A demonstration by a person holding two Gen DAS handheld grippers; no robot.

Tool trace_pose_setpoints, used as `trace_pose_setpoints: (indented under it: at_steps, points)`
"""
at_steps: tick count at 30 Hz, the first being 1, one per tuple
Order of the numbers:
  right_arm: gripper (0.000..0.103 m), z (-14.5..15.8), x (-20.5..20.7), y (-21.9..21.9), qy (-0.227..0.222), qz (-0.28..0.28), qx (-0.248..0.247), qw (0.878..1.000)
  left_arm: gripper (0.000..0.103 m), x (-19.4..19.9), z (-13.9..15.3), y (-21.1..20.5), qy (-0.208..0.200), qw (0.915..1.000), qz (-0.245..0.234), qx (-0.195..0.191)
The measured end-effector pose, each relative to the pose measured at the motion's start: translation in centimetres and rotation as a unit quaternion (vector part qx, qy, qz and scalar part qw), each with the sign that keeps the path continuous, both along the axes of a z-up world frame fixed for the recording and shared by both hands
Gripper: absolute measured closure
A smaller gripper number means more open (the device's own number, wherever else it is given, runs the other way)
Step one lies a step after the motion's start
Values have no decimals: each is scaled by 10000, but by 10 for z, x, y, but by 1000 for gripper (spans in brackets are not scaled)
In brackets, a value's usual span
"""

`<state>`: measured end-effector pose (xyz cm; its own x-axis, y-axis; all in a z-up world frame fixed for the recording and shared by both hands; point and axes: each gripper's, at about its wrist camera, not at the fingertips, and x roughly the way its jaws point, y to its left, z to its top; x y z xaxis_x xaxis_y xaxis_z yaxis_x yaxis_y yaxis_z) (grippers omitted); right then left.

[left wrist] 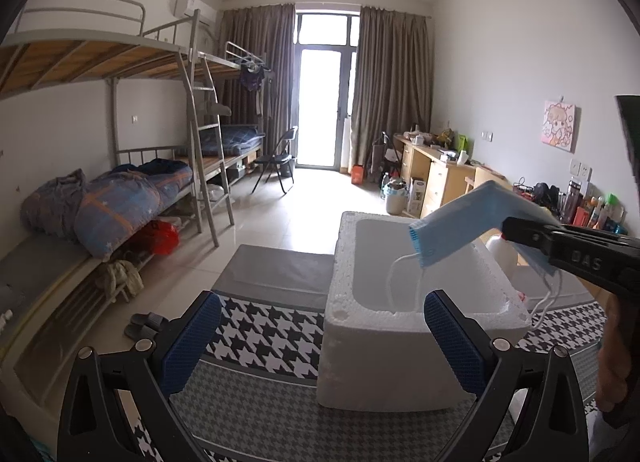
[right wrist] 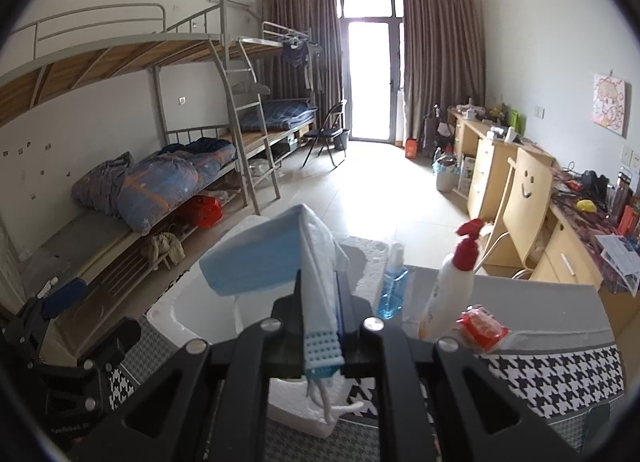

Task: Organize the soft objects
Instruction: 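Carry the blue mask with the right gripper over the foam box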

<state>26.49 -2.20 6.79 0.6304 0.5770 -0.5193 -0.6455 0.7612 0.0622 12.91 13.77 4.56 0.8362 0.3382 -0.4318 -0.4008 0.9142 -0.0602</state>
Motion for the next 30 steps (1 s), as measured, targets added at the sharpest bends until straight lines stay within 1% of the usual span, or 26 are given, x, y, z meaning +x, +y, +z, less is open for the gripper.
trace_pose_setpoints:
  at_steps: [15,21,22,23,24,25,26,27,30]
  points:
    - [89,-16,10,24,150,104,-412,9990,1,-4,-8,1,68,9999,-67,-95]
    - [88,-20,15,31,289,145,-500,9982,1,-4,-11,0,89,9999,-76,-104]
    - [85,-20,16,32,301,141,-523,9981,1,-5,-11,0,78,9999,-70,-111]
    - [77,-21,17,32,322,133,-522,9980,1,-5,-12,0,70,9999,-59,-116]
    - [65,-22,17,31,354,137,-507,9980,1,-5,-12,0,62,9999,-47,-128]
    - [58,-22,19,31,375,157,-497,9979,1,-6,-13,-2,59,9999,-40,-142]
    - [46,-22,20,30,381,176,-482,9980,1,-6,-13,-1,61,9999,-38,-151]
    - [41,-22,20,29,368,187,-475,9980,1,-6,-14,-2,68,9999,-36,-153]
    - [39,-23,17,29,328,224,-512,9979,1,-5,-15,-2,107,9998,-65,-138]
